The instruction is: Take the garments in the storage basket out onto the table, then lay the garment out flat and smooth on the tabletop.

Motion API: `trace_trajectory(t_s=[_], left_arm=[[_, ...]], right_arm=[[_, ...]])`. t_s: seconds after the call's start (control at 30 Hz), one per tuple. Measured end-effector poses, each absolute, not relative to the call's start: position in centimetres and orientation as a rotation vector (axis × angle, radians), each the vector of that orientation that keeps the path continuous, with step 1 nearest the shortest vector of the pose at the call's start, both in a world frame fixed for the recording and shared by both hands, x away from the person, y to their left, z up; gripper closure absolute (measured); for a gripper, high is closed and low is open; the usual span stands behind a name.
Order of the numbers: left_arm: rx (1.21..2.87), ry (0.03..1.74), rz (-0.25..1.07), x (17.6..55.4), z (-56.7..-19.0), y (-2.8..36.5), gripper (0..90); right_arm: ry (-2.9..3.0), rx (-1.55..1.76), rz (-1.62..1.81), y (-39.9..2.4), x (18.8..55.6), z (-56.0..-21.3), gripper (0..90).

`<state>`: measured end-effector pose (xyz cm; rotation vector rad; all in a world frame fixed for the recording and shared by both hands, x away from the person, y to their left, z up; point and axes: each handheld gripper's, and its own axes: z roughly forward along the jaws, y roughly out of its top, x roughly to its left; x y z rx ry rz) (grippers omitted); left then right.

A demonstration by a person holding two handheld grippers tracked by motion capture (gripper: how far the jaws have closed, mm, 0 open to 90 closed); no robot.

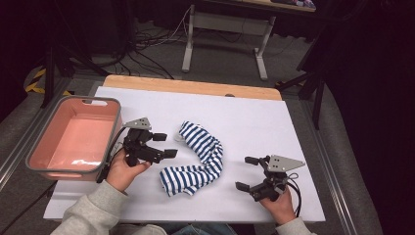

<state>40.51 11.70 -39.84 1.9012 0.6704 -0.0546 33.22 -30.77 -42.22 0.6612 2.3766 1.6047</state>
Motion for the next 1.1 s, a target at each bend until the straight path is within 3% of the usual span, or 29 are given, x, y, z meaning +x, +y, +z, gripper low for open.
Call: trace_trajectory(t_s=[0.43,0.73,0.8,1.1], left_arm=[[1.947,0.541,0.172,39.4,-39.3,12.4,11.9],[1.935,0.550,0.204,39.3,-39.3,12.7,1.0],[1.942,0.548,0.160,39.3,-39.3,12.9,4.6],[1.935,0.598,0.228,39.0,-39.4,13.7,4.0]], right_arm=[[2.370,0.678,1.575,-30.1,35.4,-40.6,14.0],[2.389,0.690,1.498,-28.6,37.1,-39.9,29.8],[2.393,0.695,1.481,-28.0,37.6,-39.8,32.8],[2.413,0.760,1.376,-25.6,40.2,-39.6,40.2]])
